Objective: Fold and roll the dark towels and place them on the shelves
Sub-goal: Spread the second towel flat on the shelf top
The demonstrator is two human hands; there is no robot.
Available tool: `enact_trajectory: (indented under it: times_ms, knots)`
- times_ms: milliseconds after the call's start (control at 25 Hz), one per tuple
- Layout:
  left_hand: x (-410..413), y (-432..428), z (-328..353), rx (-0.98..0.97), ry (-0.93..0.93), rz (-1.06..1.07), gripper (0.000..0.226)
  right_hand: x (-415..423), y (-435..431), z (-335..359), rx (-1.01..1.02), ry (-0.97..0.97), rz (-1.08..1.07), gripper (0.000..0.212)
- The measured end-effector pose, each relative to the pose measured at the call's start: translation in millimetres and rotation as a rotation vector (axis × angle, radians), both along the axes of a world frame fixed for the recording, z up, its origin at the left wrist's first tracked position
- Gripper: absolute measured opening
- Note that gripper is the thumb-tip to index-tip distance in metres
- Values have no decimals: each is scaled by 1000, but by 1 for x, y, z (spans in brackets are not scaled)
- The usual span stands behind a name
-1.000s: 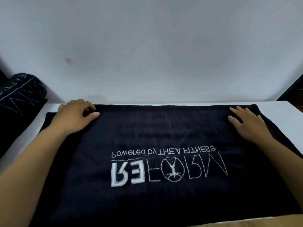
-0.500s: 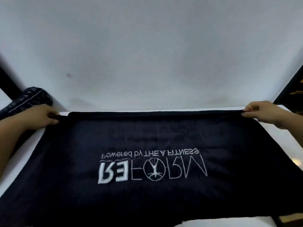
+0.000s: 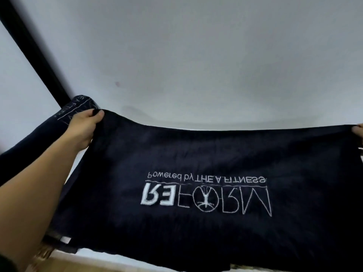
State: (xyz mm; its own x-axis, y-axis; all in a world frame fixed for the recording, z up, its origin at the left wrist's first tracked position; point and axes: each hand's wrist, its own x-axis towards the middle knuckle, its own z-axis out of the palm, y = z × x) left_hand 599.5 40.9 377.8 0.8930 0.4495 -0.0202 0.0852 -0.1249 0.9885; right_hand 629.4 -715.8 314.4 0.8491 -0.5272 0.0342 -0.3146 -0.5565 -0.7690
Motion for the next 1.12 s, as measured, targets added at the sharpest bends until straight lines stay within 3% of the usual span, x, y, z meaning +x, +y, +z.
enact_trajectory:
  times_ms: [80,160,240,440,560,680,760,840,920,1040,1120]
  knots:
    - [11,-10,-9,-8,30,50,18,26,-24,-23,27,27,6,24]
    - [21,-13,-34,185,119,141,18,13,10,-15,-24,110,-71,28]
    - [25,-10,-52,425,174,226,23,3,25,-9,-195,151,-95,24]
    - [16,-20,-49,732,100,324,28,8,36,2,-371,227,-78,6]
    - [12,-23,-50,823,157,374,27,4,50,12,-388,243,-132,24]
    - [23,-17,-49,964,335,260,29,-3,65,26,-374,300,-95,13]
    - [32,-20,-44,1089,417,144,31,3,66,36,-235,342,-20,27]
    - [34,-26,-35,1121,415,122,29,-5,65,50,-9,393,1,30]
    - [27,-36,-22,1229,360,186,36,-11,61,57,40,391,-16,29]
    - [7,-78,-25,1298,53,10,43,-34,93,61,-435,197,53,43]
    - [-9,-120,-42,1221,80,-298,52,-55,125,42,-535,71,254,44]
